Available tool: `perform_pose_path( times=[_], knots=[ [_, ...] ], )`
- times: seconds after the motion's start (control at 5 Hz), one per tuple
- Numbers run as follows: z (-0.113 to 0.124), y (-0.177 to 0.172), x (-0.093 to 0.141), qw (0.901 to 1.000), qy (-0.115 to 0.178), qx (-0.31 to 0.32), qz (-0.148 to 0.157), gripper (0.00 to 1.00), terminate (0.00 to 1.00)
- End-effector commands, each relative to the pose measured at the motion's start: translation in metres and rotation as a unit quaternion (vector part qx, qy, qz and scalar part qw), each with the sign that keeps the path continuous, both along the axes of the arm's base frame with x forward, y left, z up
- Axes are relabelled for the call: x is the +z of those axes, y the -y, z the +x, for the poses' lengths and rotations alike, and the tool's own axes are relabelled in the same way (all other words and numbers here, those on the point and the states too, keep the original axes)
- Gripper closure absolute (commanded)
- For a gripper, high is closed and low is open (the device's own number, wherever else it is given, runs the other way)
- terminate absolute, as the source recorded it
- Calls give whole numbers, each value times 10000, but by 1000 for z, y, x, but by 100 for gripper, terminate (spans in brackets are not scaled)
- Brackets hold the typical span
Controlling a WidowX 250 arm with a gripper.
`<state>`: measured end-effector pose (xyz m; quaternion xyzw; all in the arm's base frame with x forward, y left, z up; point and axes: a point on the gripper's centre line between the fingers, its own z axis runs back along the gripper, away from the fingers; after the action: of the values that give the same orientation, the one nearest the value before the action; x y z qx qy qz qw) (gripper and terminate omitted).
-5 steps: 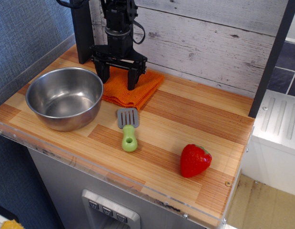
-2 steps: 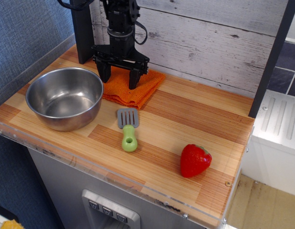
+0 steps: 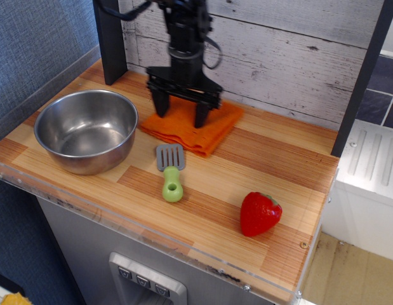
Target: Place the orange cloth in front of the red capsicum
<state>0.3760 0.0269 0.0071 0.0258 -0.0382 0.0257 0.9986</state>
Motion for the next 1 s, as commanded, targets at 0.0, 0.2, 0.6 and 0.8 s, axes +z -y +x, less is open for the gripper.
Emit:
perform_pose_path(
  times=[0.0, 0.2, 0.6, 0.8],
  knots=[
    [-2, 70, 2, 9984, 71, -554, -38, 0, 0],
    [-8, 102, -3, 9963, 44, -858, -96, 0, 0],
    [-16, 126, 4, 9944, 58, -1047, -120, 0, 0],
    [-15, 118, 9, 9952, 100, -968, -69, 0, 0]
  ],
)
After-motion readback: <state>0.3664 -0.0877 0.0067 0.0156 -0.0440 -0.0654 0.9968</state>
